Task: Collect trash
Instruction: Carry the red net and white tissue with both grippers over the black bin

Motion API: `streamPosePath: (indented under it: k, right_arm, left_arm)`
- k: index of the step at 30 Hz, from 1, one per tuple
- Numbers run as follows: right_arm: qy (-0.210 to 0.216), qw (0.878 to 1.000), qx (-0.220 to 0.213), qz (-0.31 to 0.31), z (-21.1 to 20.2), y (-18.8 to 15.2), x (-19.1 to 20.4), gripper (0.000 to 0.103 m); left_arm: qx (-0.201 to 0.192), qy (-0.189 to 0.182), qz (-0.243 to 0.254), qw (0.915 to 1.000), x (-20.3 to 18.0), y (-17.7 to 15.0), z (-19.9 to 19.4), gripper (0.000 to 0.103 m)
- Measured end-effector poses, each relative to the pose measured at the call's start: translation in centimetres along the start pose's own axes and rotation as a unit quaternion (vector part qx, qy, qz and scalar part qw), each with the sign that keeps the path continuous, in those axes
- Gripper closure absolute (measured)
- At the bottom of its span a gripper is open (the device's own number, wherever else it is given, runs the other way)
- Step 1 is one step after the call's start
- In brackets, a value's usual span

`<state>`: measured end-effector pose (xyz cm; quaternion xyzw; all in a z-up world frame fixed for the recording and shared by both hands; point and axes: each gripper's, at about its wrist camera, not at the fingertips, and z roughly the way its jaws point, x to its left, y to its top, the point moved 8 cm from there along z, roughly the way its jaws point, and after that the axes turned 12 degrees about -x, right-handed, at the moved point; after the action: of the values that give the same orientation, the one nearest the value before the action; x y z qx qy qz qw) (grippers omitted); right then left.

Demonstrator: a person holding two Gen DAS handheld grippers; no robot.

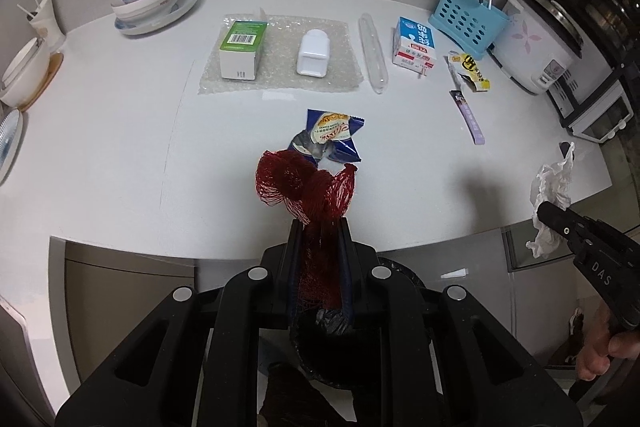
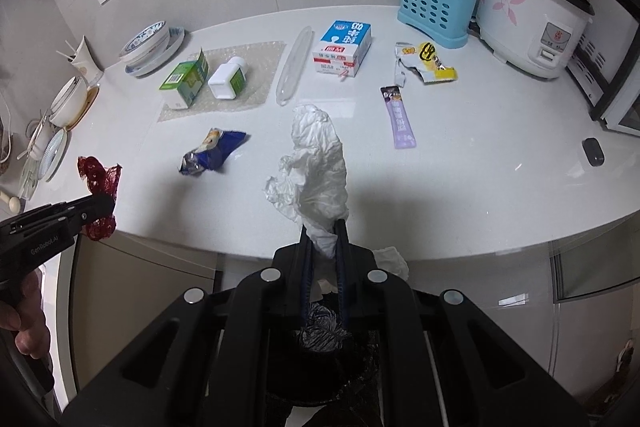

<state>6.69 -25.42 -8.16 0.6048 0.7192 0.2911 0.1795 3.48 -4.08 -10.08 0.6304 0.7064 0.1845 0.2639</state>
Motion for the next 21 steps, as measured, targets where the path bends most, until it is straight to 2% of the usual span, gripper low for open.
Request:
streamPosePath:
  k: [15,21]
  right_arm:
    - [0.024,0.999,0.018,-0.012,-1.2,-6.7,0.9,0.093]
    - [0.028,0.999,0.033,-0.011,-0.8,-9.9,0.8,0.093]
  left_arm:
    - [0.024,-0.029,0.012,0.9992,-3.2,-6.7,-0.4,0.087]
    - [0.028,-0.028,0.021,0.9990,-3.7,-9.1,0.3,0.087]
